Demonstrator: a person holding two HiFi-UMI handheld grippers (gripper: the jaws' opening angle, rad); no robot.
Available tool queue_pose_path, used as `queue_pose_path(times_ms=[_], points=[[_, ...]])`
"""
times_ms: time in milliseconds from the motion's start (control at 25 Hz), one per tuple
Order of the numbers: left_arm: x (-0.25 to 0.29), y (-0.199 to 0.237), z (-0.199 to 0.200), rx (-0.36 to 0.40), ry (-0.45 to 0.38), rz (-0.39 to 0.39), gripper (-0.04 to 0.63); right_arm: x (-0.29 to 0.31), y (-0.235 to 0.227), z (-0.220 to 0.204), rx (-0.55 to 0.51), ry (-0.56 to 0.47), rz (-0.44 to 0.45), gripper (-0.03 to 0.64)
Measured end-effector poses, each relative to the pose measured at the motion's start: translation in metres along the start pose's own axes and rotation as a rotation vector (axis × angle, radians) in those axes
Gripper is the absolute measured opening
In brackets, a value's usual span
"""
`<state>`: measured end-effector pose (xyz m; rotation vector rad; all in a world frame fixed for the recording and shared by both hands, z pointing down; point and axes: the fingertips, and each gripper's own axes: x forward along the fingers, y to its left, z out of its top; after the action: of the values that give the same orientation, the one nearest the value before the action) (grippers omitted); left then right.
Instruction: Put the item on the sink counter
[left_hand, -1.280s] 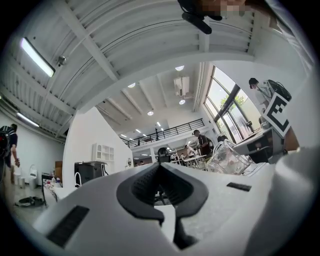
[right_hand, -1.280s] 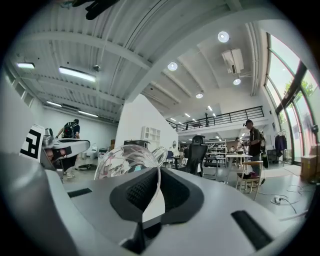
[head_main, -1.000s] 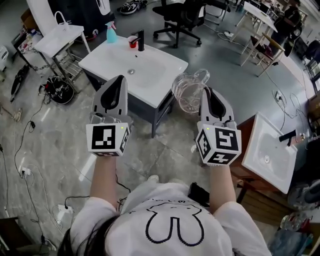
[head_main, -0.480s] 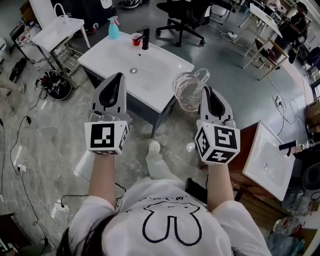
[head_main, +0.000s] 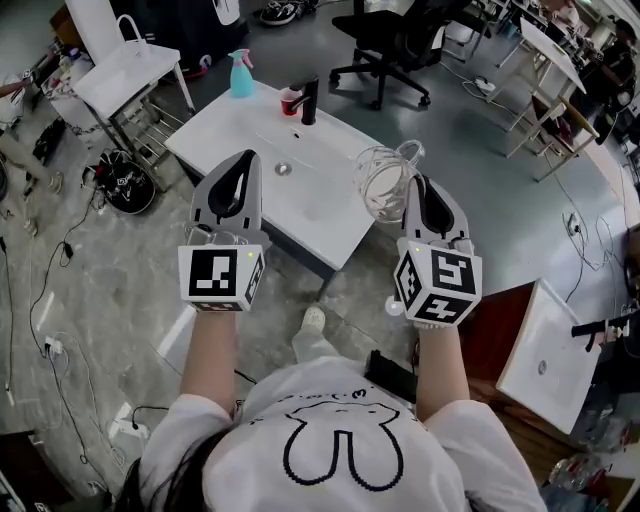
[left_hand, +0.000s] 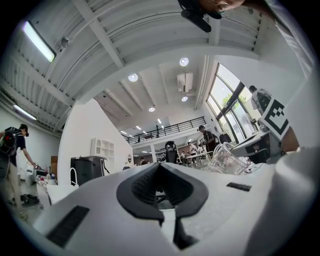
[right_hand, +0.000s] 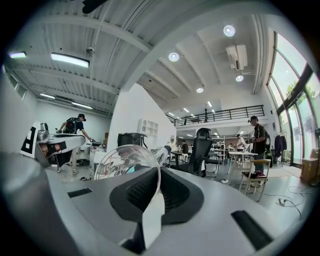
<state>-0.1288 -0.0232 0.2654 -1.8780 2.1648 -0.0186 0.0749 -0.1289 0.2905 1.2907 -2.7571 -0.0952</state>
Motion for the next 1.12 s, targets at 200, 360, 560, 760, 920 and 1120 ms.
queue_pose_path(times_ms=[200,360,560,760,920,1120], points=[[0.061,0.017,-0.013,0.007,-0.004,-0.042,0.009,0.058,-0.018,-0.002,0.011,0.012,-0.034,0.04],[0.109,0.027,-0.027,0.012,0.024,-0.065,0.009,0.102,-0.041,-0.003,0.029,0.03,-0.067,0.04],[0.152,0.035,-0.042,0.006,0.061,-0.095,0.009,0.139,-0.061,-0.004,0.047,0.053,-0.1,0.04],[0.183,0.038,-0.06,-0.008,0.092,-0.13,0.009,0.167,-0.065,-0.02,0.054,0.106,-0.115,0.04],[0.2,0.038,-0.076,-0.022,0.085,-0.184,0.009,0.182,-0.065,-0.034,0.065,0.15,-0.144,0.04],[0.231,0.04,-0.094,-0.046,0.086,-0.264,0.009,0.198,-0.067,-0.055,0.076,0.228,-0.201,0.04]])
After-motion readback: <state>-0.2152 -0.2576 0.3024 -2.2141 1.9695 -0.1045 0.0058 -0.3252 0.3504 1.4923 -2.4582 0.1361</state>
